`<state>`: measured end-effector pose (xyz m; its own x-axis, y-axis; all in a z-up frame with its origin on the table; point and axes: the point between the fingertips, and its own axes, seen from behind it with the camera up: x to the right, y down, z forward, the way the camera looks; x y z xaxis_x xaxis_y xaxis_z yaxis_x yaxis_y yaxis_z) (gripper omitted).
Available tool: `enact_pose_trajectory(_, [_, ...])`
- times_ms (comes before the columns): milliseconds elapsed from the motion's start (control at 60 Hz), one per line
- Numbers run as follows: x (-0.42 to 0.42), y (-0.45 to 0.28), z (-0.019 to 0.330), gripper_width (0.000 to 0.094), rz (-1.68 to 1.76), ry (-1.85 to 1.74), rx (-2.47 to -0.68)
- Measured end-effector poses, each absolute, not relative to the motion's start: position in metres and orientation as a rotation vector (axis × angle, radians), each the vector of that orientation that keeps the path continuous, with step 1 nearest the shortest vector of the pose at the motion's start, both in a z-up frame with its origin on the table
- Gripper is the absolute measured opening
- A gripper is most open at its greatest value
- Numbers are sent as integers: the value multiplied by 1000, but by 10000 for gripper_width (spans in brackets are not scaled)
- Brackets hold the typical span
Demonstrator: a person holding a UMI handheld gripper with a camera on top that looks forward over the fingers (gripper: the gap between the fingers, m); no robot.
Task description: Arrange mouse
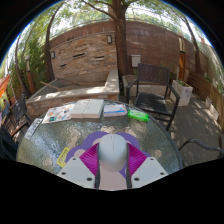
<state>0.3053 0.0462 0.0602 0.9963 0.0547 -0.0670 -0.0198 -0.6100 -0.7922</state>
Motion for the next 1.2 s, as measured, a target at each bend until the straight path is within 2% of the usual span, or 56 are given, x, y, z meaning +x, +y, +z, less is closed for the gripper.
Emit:
enact_pose_trajectory(33, [304,46,40,350,84,-33,-2268])
enact_pose_trajectory(83, [303,40,12,406,69,-40,-2308])
enact_pose_trajectory(217, [291,36,-5,533,90,-48,-2338])
enact_pose_trajectory(300, [292,29,12,859,70,-80,-2324])
enact_pose_trajectory(350, [291,21,22,812,49,-100,-2312])
enact_pose_trajectory(417, [292,6,49,857,17,-102,-2293])
enact_pose_trajectory(600, [285,-64,122,851,-60,-93,-2266])
enact_pose_trajectory(817, [257,-165,179,847,-125,-62,-2238])
enact_pose_trajectory(1000, [240,-221,201,849,-134,-8,-2222])
enact_pose_trajectory(1200, [234,-240,211,853,-157,-6,-2205])
